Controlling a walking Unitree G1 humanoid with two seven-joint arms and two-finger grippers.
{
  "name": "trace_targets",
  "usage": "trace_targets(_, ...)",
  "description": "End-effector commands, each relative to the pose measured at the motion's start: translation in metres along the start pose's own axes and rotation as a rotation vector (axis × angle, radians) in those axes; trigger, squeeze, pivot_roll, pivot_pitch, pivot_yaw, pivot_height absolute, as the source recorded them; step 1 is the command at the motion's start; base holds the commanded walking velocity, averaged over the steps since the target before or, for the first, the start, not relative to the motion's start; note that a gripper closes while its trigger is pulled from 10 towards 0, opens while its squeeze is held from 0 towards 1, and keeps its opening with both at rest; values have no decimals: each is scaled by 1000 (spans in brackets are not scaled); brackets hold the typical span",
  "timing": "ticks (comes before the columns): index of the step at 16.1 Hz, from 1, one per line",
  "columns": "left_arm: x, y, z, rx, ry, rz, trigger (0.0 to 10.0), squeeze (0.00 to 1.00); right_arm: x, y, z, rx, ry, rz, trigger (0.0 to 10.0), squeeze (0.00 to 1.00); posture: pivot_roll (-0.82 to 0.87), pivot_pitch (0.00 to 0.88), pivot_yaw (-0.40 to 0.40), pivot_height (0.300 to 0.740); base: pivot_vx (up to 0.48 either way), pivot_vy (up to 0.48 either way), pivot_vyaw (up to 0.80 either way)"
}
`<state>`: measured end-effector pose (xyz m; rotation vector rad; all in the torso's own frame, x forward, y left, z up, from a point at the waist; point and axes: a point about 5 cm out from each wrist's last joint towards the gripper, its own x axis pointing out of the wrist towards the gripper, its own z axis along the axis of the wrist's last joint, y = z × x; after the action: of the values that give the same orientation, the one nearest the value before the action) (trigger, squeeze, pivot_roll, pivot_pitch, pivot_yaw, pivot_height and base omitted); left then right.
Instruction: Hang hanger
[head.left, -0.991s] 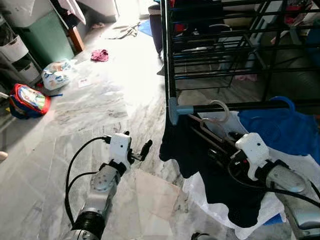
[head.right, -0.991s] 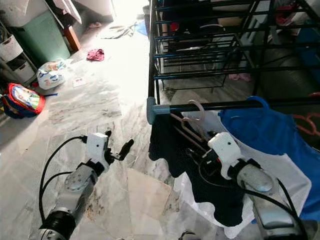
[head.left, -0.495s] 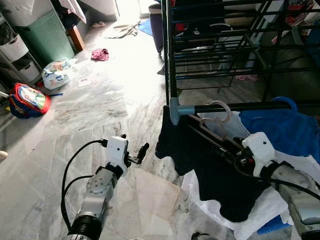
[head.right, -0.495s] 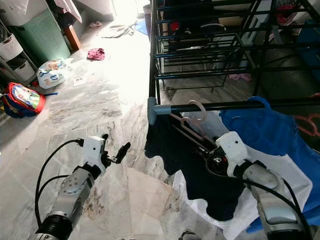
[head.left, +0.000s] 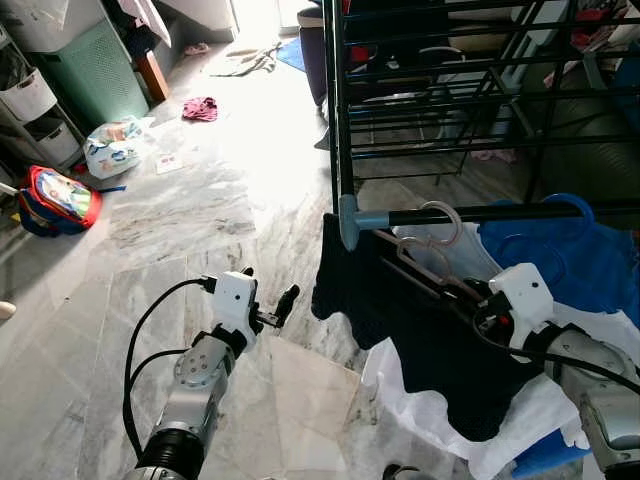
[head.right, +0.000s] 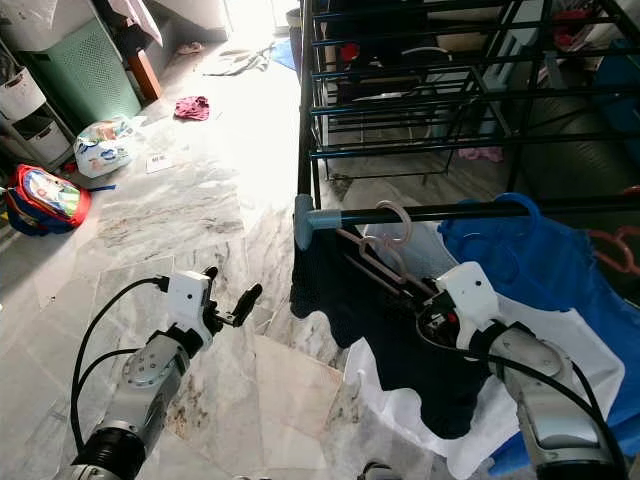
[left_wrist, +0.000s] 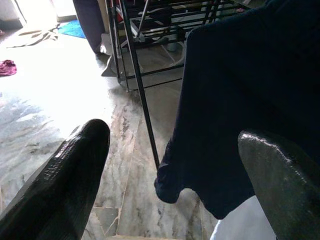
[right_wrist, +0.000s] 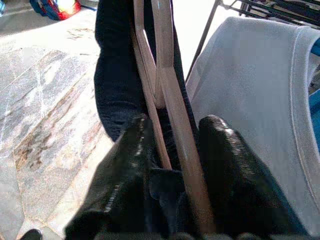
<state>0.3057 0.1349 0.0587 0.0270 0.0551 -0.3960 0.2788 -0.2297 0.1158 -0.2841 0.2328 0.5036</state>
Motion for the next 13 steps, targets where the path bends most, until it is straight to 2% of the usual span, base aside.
trace_targets(1, -1, 2, -2, -10, 17, -2, 10000, 0, 1, 3, 4, 10, -17, 14, 0, 0, -115, 136, 117, 740, 0, 0, 0)
trace_targets(5, -1, 1, -3, -12, 18, -9, 10000, 0, 4, 7, 3, 21, -9, 34, 0, 0, -113, 136, 115, 740, 0, 0, 0)
trace_targets(9, 0, 0, -2, -13, 16, -11, 10000, 0, 9, 1, 14, 25, -64, -75, 0, 0, -117, 132, 115, 740, 0, 0, 0)
trace_targets(13, 2, -2, -2, -14, 15, -16, 10000, 0, 11, 4, 17, 24, -96, -107, 0, 0, -125, 130, 117, 740, 0, 0, 0)
